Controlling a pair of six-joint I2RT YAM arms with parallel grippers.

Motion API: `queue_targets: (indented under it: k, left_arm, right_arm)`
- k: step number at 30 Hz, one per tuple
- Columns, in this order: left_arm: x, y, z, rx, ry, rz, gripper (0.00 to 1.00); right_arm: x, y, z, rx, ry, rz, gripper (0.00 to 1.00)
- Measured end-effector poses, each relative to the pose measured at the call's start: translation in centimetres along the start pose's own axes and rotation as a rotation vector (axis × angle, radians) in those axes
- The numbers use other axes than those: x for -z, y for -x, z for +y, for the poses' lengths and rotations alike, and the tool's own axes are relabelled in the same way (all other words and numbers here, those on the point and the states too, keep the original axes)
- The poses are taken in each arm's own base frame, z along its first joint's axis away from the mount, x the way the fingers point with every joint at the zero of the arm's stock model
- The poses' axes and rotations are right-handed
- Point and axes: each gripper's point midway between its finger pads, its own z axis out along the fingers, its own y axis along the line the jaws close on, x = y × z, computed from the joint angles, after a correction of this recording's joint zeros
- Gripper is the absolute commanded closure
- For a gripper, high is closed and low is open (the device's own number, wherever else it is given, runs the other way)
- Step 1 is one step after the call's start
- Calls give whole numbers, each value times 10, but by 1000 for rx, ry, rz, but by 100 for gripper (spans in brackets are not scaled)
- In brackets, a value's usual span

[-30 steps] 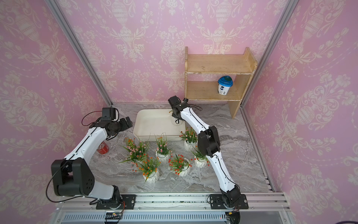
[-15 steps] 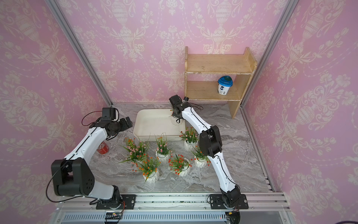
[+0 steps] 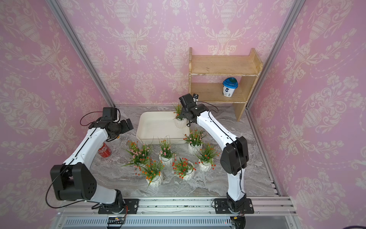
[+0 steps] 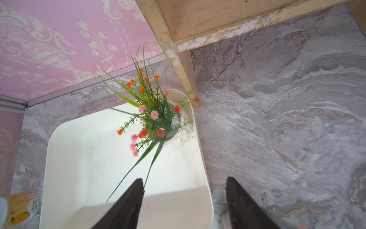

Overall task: Put the potted gypsophila into the storage box
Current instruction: Place the baby's breath potted plant at the storage box, then pick up the baby's breath potted plant from the center of the board.

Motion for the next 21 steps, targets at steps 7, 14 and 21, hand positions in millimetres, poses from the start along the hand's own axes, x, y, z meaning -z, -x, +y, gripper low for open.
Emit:
queue_targets:
  k: [7, 14, 21]
  left_arm:
    - [61, -22, 33, 48, 107, 16, 1]
    - [95, -92, 67, 110, 155, 107, 4]
    - [81, -165, 89, 193, 205, 290, 8]
  right_arm:
    - [37, -18, -34, 49, 36, 51, 2]
    - [52, -42, -94, 8, 6, 109, 2]
    - [58, -58, -130, -25, -5, 139, 2]
